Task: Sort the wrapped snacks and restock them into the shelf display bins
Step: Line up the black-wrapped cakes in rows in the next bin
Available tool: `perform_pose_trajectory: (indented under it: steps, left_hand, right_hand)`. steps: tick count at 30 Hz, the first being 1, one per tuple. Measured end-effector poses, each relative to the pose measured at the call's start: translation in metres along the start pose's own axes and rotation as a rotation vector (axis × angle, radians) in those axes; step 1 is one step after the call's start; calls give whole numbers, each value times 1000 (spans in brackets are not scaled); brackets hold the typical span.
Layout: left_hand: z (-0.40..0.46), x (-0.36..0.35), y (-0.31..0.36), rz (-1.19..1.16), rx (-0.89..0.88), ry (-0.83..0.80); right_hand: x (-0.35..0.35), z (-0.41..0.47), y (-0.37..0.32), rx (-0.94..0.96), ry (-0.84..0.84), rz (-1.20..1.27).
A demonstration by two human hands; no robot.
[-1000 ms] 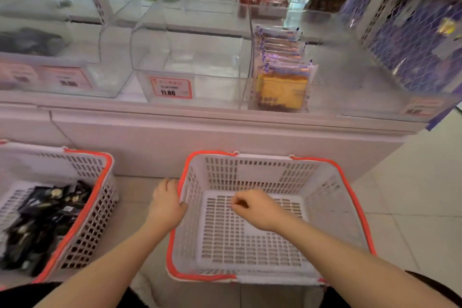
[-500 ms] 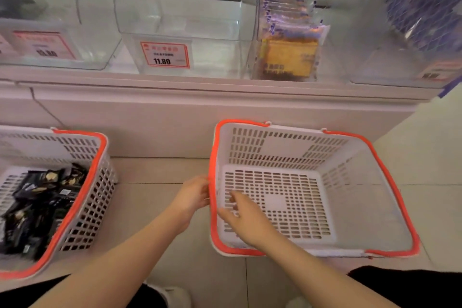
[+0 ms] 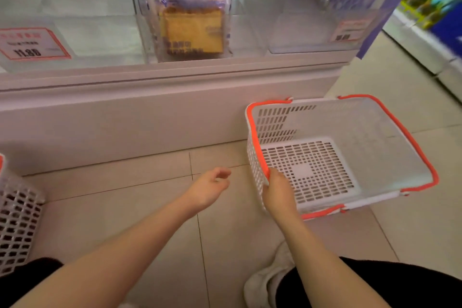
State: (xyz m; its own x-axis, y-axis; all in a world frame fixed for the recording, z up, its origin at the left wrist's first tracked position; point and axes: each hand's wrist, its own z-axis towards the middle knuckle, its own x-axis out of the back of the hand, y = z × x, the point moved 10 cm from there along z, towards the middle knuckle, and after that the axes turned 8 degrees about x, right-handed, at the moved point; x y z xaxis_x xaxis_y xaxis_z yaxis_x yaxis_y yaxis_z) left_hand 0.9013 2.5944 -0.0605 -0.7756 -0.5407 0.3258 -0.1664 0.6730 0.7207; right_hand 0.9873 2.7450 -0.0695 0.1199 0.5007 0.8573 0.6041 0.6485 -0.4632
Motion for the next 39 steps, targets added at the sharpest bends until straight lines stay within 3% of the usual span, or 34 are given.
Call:
perform_pose_trajectory:
  steps: [7,11,13,16,19,23,29,31,34,39]
  left_hand:
    - [14,-24,-24,10,44,-5]
    - [12,-6,-43,-10,86,52]
    - [9,13,-54,15,108,97]
    - [-3,59,-71,69,127,239]
    - [-26,120,-98,35,162,422]
    - [-77,202,-152,127,262,670]
    - [-151,301,-249,435,476,953]
    - [-163,316,-287,444,615,941]
    - [-159,312,-341,309,767,755]
    - [-146,318,-349,444,627,715]
  right_hand:
    - [23,24,54,-178,36,-57]
    - [30,34,-9,50,161,-147]
    - [27,34,-62,202,173,28]
    - [8,21,-152,299,-21,585]
    - [-11,-4,-242,413,-232,863]
    - [-43,-46,-325,566,-508,894]
    - [-109,-84,-380,614,-716,814]
    - [-131,-87,-387,580,-738,776]
    - [-163,-89,-388,531,-752,700]
    - [-195,-88,-373,466,-758,580]
